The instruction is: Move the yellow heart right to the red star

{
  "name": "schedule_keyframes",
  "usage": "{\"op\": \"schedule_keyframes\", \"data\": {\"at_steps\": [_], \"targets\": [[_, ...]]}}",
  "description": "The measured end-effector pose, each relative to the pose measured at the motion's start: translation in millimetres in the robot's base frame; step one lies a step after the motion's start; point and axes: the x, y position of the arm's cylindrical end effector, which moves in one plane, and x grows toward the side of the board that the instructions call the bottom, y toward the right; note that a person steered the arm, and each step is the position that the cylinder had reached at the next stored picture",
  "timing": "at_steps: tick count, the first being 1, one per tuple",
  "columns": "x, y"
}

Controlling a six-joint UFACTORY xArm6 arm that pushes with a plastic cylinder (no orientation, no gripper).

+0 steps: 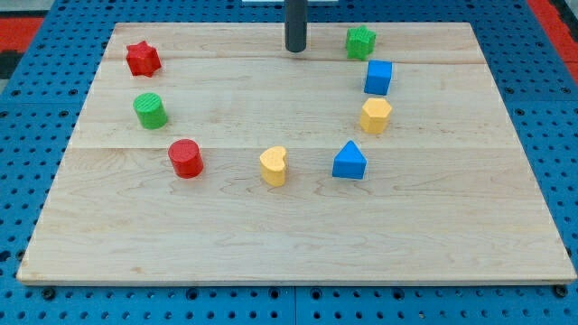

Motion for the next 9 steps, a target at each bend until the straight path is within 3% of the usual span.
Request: {"op": "schedule_keyframes", "data": {"at_steps": [3, 5, 6, 7, 9], "targets": [[-39, -1], [-43, 5], [-40, -5], [-22, -52], [3, 14]]}}
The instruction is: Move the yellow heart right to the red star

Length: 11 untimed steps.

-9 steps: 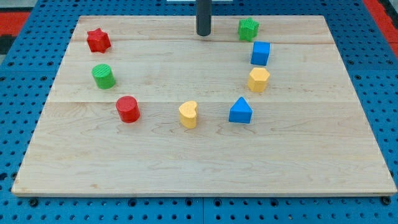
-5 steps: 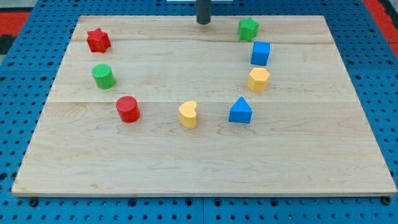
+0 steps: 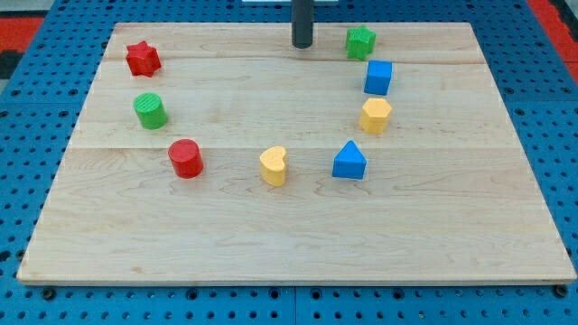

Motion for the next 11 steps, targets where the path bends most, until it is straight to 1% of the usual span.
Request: {"op": "schedule_keyframes", "data": {"at_steps": [1, 2, 3, 4, 5, 6, 7, 8, 9, 10, 11], "targets": [[72, 0], [158, -19], [231, 13], [255, -28], [209, -47], [143, -87], [115, -107], [161, -51], [180, -81], [130, -163], [78, -186]]}}
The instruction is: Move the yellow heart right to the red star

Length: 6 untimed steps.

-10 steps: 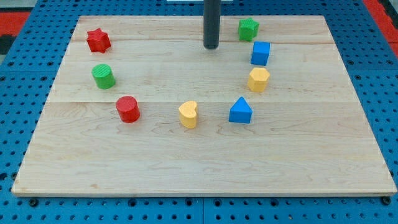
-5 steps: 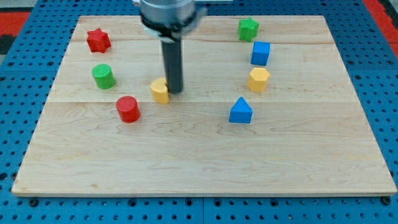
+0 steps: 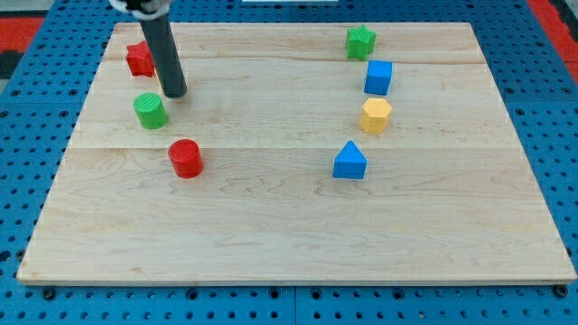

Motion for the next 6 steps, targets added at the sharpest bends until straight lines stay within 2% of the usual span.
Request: {"op": "schedule_keyframes", "data": {"at_steps": [1, 2, 3, 4, 5, 6], "targets": [[-44, -8], [-45, -7], [-73, 26], [-117, 7], [-133, -71], [-99, -110]]}}
